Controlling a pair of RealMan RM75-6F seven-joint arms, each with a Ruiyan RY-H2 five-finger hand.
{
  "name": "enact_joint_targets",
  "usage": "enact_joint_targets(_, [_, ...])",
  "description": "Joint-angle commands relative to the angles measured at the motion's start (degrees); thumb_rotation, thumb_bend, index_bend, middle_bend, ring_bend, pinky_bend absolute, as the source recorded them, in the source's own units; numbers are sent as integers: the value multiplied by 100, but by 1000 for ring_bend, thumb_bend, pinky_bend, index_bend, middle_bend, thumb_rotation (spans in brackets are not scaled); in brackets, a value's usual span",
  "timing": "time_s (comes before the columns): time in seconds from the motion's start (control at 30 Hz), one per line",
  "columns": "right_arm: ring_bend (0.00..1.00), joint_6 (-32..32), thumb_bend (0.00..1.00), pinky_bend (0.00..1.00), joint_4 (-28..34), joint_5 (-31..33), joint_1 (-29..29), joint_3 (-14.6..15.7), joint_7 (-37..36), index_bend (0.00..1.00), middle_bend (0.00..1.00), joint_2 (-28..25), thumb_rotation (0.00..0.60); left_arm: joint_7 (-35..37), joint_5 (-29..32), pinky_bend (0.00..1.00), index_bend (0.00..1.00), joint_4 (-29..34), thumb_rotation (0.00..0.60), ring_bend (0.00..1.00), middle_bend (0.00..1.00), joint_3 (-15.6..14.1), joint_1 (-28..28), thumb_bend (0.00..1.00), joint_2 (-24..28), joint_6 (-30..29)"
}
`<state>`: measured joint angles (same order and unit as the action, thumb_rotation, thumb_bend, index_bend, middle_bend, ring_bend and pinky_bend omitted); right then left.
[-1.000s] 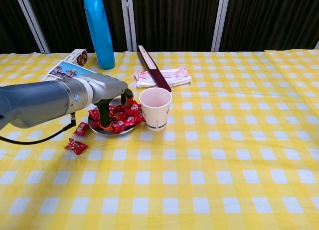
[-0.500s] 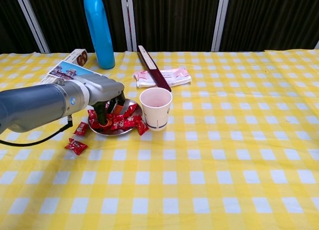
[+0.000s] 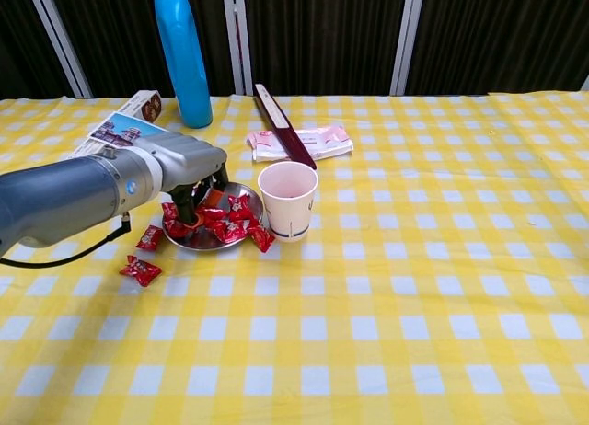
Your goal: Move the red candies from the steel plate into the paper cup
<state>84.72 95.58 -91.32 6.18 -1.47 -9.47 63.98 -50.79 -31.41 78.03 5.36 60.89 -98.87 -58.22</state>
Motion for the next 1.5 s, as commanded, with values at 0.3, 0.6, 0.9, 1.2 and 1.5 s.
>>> enact_joint_targets(0.3, [0, -14, 388, 0, 9, 7, 6, -2, -16, 0, 0, -4, 600, 37, -181, 962, 591, 583, 600, 892, 630, 341, 4, 436, 502, -231])
enact_joint_targets(0.6, [0, -21, 388, 0, 17, 13, 6, -2, 23, 0, 0, 8, 600, -68, -218, 962, 589, 1344, 600, 892, 630, 618, 97, 436, 1058, -392])
enact_joint_targets(0.9, [0, -8, 387, 0, 8, 27, 5, -19, 15, 0, 0, 13, 600, -278, -64, 962, 586, 1516, 600, 892, 630, 830, 404, 436, 1053, -351])
enact_joint_targets(1.2, [0, 46, 387, 0, -19, -10, 2, -34, -15, 0, 0, 19, 600, -765, 276, 962, 581, 1324, 600, 892, 629, 805, 858, 436, 786, -200])
enact_joint_targets(1.5, [0, 74, 388, 0, -9, -52, -3, -24, -59, 0, 0, 9, 600, -1074, 409, 962, 582, 1158, 600, 892, 630, 736, 1198, 436, 596, -142])
